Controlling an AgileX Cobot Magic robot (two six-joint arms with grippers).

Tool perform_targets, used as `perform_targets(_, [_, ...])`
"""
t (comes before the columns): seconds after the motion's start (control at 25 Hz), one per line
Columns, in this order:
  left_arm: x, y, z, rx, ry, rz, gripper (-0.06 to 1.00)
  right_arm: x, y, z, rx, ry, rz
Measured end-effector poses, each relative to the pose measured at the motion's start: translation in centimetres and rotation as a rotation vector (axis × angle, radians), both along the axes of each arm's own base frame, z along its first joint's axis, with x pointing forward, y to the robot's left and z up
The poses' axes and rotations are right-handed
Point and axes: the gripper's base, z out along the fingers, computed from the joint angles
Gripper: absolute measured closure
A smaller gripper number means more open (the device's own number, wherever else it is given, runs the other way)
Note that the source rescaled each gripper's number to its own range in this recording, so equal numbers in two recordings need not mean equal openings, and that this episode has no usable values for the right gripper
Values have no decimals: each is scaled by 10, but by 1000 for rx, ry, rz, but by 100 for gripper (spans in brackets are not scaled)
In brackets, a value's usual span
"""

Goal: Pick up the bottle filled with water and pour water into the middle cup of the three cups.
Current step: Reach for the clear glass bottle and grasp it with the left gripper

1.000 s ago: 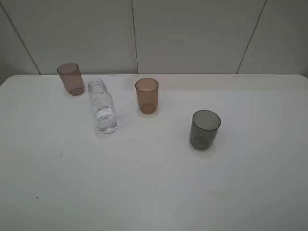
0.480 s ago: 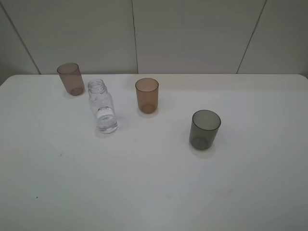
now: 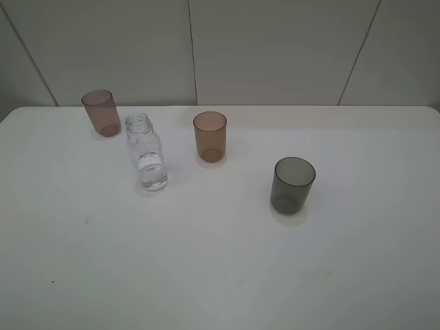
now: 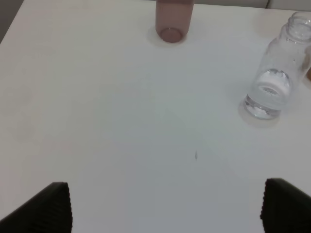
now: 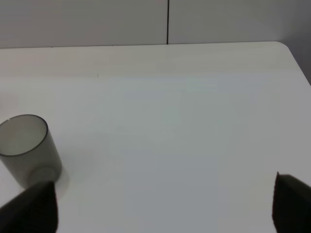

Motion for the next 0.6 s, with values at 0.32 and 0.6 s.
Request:
perform_targets(0.32, [50, -5, -5, 27, 321, -72, -6, 0, 0, 0, 0, 0, 0])
perform_targets(0.6, [110, -27, -3, -49, 357, -217, -6, 0, 0, 0, 0, 0, 0])
